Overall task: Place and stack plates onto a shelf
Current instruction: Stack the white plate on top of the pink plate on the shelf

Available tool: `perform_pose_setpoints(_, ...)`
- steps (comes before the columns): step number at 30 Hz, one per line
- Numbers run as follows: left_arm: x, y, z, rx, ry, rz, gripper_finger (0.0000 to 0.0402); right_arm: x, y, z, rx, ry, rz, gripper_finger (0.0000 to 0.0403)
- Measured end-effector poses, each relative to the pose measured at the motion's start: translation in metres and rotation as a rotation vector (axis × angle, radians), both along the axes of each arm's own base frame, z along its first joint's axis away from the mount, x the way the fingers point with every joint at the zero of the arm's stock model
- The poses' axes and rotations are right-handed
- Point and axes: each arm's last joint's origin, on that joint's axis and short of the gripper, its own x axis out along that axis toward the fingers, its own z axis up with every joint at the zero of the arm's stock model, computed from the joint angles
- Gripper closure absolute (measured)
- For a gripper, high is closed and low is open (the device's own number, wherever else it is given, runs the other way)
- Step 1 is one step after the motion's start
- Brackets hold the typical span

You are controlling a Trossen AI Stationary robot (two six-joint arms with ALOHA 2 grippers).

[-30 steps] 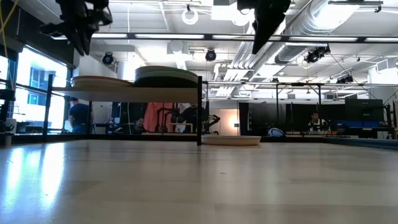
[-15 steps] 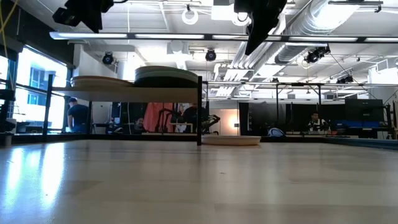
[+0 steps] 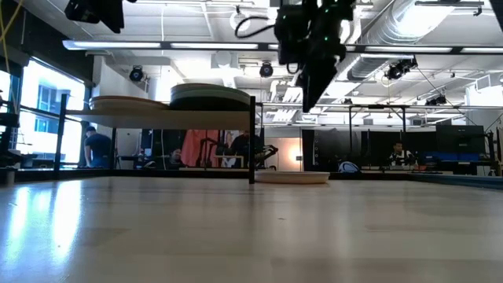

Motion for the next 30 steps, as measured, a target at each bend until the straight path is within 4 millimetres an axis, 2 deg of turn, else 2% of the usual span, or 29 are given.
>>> perform_pose_setpoints(4, 0.001, -0.003, 0.000, 0.006, 0.002, -0.016, 0.0357, 0.005, -0.007, -0.017, 0.028, 0.058, -0.014, 0.0252)
perform_pose_setpoints(9, 0.001, -0.005, 0.000, 0.008, 0.002, -0.014, 0.0357, 0.001, -0.013, -0.026, 0.078, 0.077, 0.012, 0.0252)
perform_pose_setpoints(14, 0.001, -0.006, 0.000, 0.008, 0.002, -0.019, 0.0357, -0.020, -0.017, -0.051, 0.107, 0.046, -0.013, 0.0252)
perform_pose_setpoints(18, 0.001, -0.006, 0.000, 0.008, 0.001, -0.019, 0.0357, -0.030, -0.017, -0.074, 0.050, -0.038, 0.011, 0.0252)
perform_pose_setpoints(24, 0.001, -0.005, 0.000, 0.028, 0.004, -0.009, 0.0357, -0.027, -0.016, -0.092, -0.048, -0.178, 0.100, 0.0252)
perform_pose_setpoints(30, 0.002, -0.005, 0.000, 0.029, 0.001, -0.008, 0.0357, -0.029, -0.018, -0.107, -0.092, -0.246, 0.105, 0.0252)
